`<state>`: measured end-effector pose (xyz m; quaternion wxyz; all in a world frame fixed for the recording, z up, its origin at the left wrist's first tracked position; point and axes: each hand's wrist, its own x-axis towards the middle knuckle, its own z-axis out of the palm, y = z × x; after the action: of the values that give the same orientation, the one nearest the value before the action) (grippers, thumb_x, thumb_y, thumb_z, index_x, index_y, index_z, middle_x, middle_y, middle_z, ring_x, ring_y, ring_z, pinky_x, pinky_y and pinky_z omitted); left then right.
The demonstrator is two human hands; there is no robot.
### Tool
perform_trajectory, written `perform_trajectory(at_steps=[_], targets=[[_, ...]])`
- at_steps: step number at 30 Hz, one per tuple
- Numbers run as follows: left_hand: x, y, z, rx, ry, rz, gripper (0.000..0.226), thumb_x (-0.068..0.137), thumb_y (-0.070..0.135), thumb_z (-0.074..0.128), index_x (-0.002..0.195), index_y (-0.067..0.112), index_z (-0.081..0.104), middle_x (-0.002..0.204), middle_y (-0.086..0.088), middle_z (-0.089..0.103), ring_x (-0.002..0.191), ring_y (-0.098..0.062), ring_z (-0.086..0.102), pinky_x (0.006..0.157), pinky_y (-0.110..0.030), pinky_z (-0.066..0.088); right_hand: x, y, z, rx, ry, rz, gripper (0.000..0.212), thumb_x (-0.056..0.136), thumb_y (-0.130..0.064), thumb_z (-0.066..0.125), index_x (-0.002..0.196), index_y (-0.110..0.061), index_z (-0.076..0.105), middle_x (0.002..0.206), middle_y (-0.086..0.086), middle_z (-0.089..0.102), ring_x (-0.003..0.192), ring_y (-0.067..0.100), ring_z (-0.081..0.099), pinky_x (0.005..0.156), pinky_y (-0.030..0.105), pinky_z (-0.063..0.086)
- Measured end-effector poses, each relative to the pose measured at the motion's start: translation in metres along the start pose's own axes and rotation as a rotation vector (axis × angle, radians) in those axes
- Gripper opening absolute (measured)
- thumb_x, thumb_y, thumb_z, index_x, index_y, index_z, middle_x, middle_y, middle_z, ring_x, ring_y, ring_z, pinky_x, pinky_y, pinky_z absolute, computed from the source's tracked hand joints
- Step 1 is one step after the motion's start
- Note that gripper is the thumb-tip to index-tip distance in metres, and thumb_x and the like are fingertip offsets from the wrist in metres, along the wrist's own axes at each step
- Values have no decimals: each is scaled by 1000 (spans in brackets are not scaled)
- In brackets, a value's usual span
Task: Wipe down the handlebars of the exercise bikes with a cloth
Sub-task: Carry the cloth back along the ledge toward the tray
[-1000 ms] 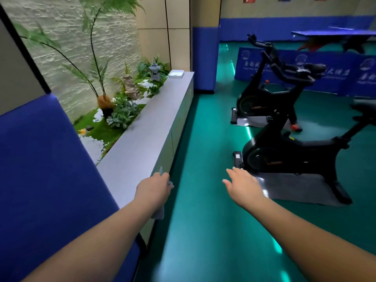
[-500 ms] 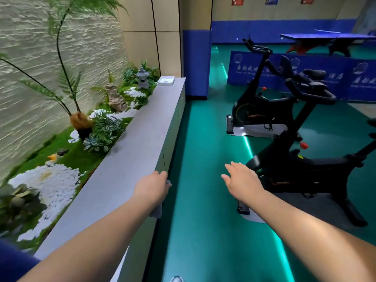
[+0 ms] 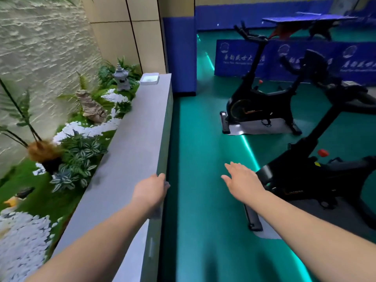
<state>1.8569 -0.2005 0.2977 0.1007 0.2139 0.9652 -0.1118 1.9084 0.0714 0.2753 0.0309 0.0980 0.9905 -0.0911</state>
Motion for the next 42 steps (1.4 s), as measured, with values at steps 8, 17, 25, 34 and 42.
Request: perform_trajectory(at_steps=[8,17,25,34,42], targets=[[169,-29,-7,-107,75,-66,7,91,20,51,91,17,44,76,4,29,71,-26,51,67,-41,53,168,14,3,15,-20,-4,56,100,-46,35,148,-19,30,156,4,27,144,23,24,116,41,22],[352,-62,-50,-181,77,-122,14,93,33,48,96,20,45,90,-1,44,77,-28,57,69,-41,54,362,34,-17,2,-43,-27,54,100,-42,37,148,-17,30,156,5,28,144,23,24,116,40,22],[504,-112,-72,-248,94,-151,27,97,40,35,104,17,46,100,-6,52,85,-33,58,77,-42,52,518,23,-13,-11,-42,-54,52,99,-41,38,145,-16,35,152,6,35,141,24,29,114,41,27],[693,-172,-95,-217,93,-83,12,89,29,54,97,24,46,84,5,40,76,-23,54,73,-40,54,700,3,-17,42,-59,35,53,100,-41,37,147,-17,33,155,5,31,143,23,27,115,41,24],[843,-193,-124,-188,52,-28,13,90,29,55,101,23,49,77,9,32,76,-22,53,72,-40,55,847,10,-30,56,-35,54,52,100,-41,39,146,-18,35,154,5,33,142,23,28,115,40,25]])
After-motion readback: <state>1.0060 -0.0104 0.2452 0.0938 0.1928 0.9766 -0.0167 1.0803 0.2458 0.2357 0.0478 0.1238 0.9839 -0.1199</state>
